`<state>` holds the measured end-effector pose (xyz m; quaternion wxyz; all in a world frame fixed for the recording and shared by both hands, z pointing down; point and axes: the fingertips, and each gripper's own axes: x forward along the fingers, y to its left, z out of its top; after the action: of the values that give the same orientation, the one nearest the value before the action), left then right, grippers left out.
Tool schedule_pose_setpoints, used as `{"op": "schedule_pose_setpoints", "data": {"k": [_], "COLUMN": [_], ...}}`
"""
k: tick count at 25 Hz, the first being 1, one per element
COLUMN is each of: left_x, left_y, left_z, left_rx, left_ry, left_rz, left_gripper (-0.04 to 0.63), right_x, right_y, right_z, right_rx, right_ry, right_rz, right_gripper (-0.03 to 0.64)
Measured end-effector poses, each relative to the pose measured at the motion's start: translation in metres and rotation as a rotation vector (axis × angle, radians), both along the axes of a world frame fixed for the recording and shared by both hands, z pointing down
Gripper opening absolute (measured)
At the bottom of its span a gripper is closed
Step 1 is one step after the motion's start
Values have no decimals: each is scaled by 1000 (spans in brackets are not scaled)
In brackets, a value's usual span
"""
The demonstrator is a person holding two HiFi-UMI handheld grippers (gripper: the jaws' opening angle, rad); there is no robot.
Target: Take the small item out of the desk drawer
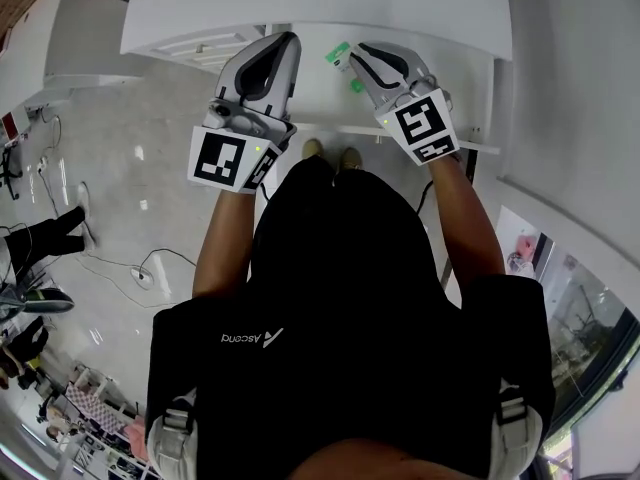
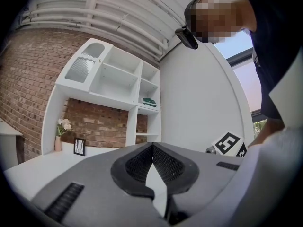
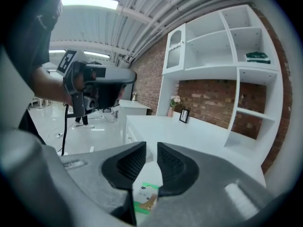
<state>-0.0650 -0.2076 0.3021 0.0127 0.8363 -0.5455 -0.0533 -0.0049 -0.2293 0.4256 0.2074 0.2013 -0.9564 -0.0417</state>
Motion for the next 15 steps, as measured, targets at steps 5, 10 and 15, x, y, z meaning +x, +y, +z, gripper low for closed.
{"op": "schedule_pose_setpoints", "data": {"k": [5,10,15], "left_x": [-16,-31,-43], "left_y": [-6,-14,-18], "left_z": [3,7,17], "left_rx": [4,-1,-32], "left_ry": [9,27,26], "left_rz": [11,9,9], "left_gripper": [-2,-2,-2], "right_x": [-10,-20,-26], "right_y": [-8,-13,-17], "right_z": [43,88,131], "right_rx": [-86,-181,-269], "right_ry": [109,208,300], "right_rz": [12,16,21], "right_gripper": [129,205,265]}}
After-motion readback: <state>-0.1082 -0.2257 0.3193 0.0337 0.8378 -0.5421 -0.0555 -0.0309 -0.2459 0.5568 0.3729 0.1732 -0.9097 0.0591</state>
